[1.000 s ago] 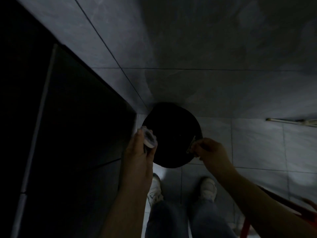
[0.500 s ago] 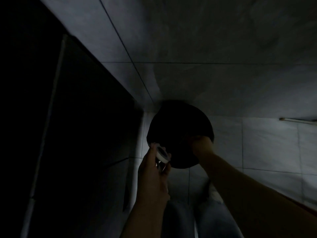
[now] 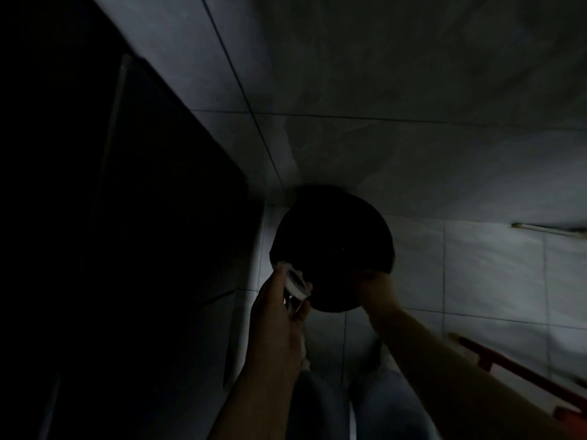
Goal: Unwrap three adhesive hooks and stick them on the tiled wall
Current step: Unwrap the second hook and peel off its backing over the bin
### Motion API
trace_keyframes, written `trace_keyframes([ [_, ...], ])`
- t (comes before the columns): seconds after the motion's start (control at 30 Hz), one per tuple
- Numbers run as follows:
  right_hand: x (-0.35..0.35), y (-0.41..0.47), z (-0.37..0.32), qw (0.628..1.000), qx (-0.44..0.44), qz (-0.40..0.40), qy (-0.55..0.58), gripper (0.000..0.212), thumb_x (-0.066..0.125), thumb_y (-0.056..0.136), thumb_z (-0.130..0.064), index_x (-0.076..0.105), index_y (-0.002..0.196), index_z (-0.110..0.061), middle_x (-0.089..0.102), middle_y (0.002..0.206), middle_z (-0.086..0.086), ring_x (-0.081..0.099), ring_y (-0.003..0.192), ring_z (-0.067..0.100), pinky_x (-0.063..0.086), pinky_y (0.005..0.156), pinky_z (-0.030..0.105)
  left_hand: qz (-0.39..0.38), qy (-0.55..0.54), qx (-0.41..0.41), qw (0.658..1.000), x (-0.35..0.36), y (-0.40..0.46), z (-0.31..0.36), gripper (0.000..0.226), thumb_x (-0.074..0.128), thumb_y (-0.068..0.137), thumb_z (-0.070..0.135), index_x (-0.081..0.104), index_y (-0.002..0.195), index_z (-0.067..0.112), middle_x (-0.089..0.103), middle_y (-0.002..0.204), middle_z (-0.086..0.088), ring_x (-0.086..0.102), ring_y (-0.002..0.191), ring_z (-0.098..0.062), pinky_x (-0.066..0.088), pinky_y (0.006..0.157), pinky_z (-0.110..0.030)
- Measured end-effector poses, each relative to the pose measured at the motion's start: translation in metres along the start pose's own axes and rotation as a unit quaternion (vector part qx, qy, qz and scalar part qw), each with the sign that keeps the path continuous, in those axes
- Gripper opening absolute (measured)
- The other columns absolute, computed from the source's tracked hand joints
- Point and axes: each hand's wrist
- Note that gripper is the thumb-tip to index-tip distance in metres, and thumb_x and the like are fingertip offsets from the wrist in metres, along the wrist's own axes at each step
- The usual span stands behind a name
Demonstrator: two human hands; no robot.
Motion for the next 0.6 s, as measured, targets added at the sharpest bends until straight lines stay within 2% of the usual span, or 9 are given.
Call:
trace_keyframes([
  [0.03,-0.006,-0.011,0.0,1.0,0.004,-0.002,0.025,0.015,0.055,0.09,-0.009,0.061,0.078,-0.016,0.066,0.086,0.012,0.066,0.076,0.021,0.058,0.064,0.032,0.003,-0.003,0.0,1.0,0.001,0.0,0.001,0.015,0.056,0.089,0.029,0.066,0.097,0.021,0.069,0.101,0.0,0.066,0.096,-0.017,0.052,0.067,-0.025],
  [0.07,-0.011,-0.02,-0.001,0.999,0.0,-0.009,0.05,0.016,0.057,0.088,-0.007,0.062,0.076,-0.016,0.066,0.078,0.007,0.065,0.064,0.013,0.053,0.051,0.02,0.004,-0.003,-0.003,1.0,0.003,-0.002,0.002,0.017,0.058,0.085,0.028,0.066,0.098,0.021,0.068,0.103,-0.002,0.065,0.099,-0.019,0.052,0.068,-0.026],
  [0.1,-0.016,-0.031,-0.004,0.998,-0.007,-0.013,0.067,0.018,0.058,0.087,-0.006,0.063,0.074,-0.017,0.066,0.073,0.003,0.063,0.056,0.008,0.046,0.042,0.013,0.006,-0.006,-0.007,1.0,0.004,-0.004,0.003,0.022,0.06,0.081,0.031,0.066,0.1,0.02,0.068,0.104,-0.003,0.064,0.1,-0.02,0.051,0.069,-0.027],
  [0.13,-0.02,-0.041,-0.008,0.996,-0.024,-0.009,0.086,0.021,0.059,0.086,-0.005,0.065,0.071,-0.019,0.067,0.071,0.001,0.062,0.055,0.006,0.043,0.039,0.01,0.007,-0.012,-0.013,1.0,0.007,-0.007,0.005,0.026,0.061,0.079,0.033,0.066,0.1,0.019,0.068,0.104,-0.003,0.064,0.101,-0.02,0.05,0.071,-0.027],
  [0.23,-0.031,-0.072,-0.028,0.99,-0.089,0.0,0.106,0.026,0.064,0.083,-0.008,0.069,0.065,-0.026,0.07,0.067,-0.005,0.064,0.061,0.007,0.045,0.047,0.012,0.0,-0.02,-0.019,1.0,0.015,-0.015,0.011,0.021,0.062,0.084,0.031,0.069,0.098,0.017,0.072,0.098,-0.003,0.066,0.098,-0.02,0.05,0.072,-0.028],
  [0.3,-0.037,-0.092,-0.044,0.985,-0.143,-0.014,0.101,0.025,0.068,0.081,-0.012,0.07,0.066,-0.032,0.071,0.065,-0.009,0.066,0.064,0.005,0.048,0.056,0.016,-0.011,-0.023,-0.017,1.0,0.024,-0.023,0.017,0.029,0.068,0.073,0.033,0.07,0.096,0.016,0.074,0.093,-0.002,0.068,0.093,-0.018,0.051,0.071,-0.027],
  [0.4,-0.047,-0.118,-0.072,0.967,-0.235,-0.047,0.091,0.024,0.074,0.077,-0.02,0.068,0.076,-0.044,0.073,0.079,-0.015,0.068,0.074,-0.001,0.052,0.064,0.015,-0.049,-0.008,-0.006,0.999,0.039,-0.035,0.027,0.042,0.069,0.063,0.036,0.071,0.101,0.018,0.075,0.1,-0.003,0.067,0.1,-0.018,0.052,0.077,-0.028],
  [0.5,-0.061,-0.143,-0.1,0.939,-0.344,-0.007,-0.024,0.021,0.073,0.073,-0.04,0.059,0.084,-0.052,0.065,0.086,-0.022,0.063,0.082,-0.004,0.051,0.068,0.01,-0.084,0.022,0.01,0.996,0.057,-0.05,0.041,0.055,0.065,0.069,0.038,0.066,0.117,0.01,0.068,0.121,-0.015,0.063,0.113,-0.027,0.049,0.096,-0.039],
  [0.6,-0.076,-0.163,-0.123,0.888,-0.442,0.048,-0.119,0.021,0.067,0.077,-0.04,0.059,0.096,-0.039,0.055,0.09,-0.021,0.057,0.082,-0.002,0.049,0.07,0.015,-0.11,0.024,0.019,0.994,0.073,-0.065,0.05,0.066,0.062,0.072,0.039,0.056,0.125,-0.001,0.059,0.129,-0.026,0.059,0.115,-0.032,0.043,0.102,-0.043],
])
Point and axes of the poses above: each hand's wrist, its own y-axis towards the middle knuckle, its own x-axis out of the palm, z = x × y
